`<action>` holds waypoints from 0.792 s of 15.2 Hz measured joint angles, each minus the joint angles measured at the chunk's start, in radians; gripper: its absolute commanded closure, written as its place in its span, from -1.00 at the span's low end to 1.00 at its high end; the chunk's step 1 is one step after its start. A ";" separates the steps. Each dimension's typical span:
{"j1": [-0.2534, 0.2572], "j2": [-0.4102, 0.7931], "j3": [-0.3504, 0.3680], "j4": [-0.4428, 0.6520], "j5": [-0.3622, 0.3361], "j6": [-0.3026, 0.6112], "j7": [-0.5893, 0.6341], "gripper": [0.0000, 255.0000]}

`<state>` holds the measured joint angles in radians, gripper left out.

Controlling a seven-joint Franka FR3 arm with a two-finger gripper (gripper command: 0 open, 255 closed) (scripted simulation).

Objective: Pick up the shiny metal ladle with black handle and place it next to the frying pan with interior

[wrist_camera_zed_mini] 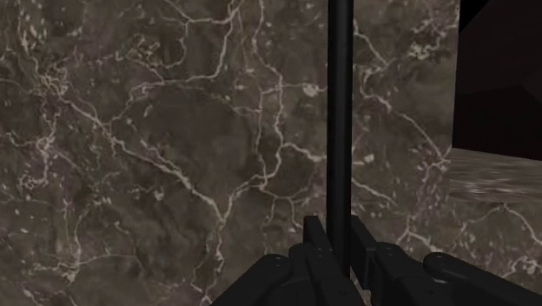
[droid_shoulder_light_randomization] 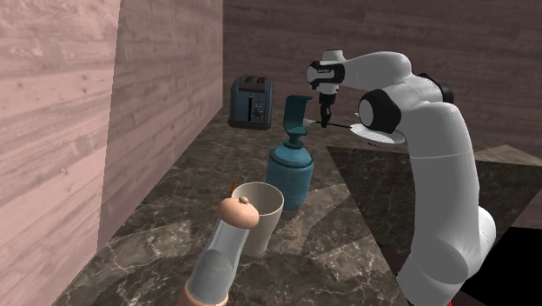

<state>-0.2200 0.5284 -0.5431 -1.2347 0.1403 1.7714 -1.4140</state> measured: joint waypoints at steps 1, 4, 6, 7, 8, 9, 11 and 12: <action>0.004 -0.002 0.000 -0.021 -0.001 0.018 0.001 1.00; 0.011 -0.005 0.001 -0.067 -0.002 0.060 0.002 1.00; 0.015 -0.005 0.002 -0.092 -0.002 0.085 0.003 1.00; 0.016 -0.005 0.002 -0.107 -0.001 0.100 0.002 1.00; 0.018 -0.004 0.003 -0.119 -0.001 0.113 0.003 1.00; 0.017 -0.001 0.004 -0.122 0.001 0.119 0.003 1.00; 0.018 -0.001 0.004 -0.126 0.001 0.123 0.003 1.00; 0.018 -0.001 0.004 -0.127 0.001 0.123 0.003 1.00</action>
<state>-0.2021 0.5276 -0.5393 -1.3613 0.1412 1.8946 -1.4107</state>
